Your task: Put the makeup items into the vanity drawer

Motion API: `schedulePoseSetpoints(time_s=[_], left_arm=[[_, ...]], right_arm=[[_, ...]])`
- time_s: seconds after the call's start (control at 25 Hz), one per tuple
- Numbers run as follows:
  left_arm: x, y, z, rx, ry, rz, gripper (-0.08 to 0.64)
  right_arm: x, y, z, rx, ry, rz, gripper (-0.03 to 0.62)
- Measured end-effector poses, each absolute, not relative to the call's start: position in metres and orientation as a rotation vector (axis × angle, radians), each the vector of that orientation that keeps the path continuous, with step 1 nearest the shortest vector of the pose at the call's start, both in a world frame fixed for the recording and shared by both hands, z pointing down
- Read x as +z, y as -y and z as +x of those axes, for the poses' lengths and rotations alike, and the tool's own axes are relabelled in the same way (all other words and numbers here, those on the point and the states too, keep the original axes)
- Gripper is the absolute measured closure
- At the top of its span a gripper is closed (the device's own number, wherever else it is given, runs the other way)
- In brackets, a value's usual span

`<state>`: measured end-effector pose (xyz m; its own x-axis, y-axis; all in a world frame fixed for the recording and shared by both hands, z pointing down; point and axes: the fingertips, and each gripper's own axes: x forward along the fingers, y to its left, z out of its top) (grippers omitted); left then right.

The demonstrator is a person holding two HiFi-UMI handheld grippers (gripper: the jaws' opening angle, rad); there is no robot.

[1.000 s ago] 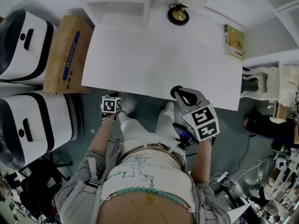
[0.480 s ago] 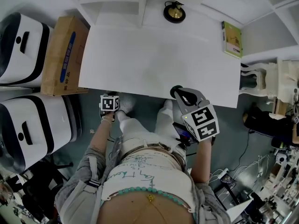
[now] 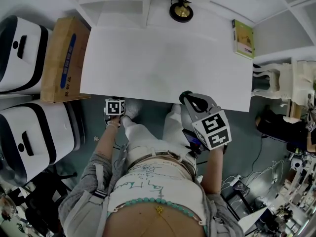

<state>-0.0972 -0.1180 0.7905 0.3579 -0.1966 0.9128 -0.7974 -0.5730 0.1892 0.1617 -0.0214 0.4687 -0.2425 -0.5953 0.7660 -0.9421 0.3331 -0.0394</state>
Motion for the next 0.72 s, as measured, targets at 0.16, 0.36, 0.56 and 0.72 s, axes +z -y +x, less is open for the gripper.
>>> schedulePoseSetpoints(time_s=[0.16,0.36,0.56,0.72], left_arm=[[0.797,0.119,-0.096,1.245,0.86,1.962,0.439],[0.803,0.121,-0.098,1.279,0.874,1.934,0.436],[0.807,0.123,-0.099,1.327,0.888,1.947,0.445],[0.806,0.122,-0.098,1.357,0.908,1.967,0.463]], right_arm=[[0.468,0.021,0.165,0.681,1.933,1.355,0.563],[0.471,0.016,0.17,0.696,1.917,1.365,0.563],[0.472,0.011,0.175,0.7,1.903,1.379,0.563],[0.471,0.007,0.177,0.702,1.898,1.383,0.563]])
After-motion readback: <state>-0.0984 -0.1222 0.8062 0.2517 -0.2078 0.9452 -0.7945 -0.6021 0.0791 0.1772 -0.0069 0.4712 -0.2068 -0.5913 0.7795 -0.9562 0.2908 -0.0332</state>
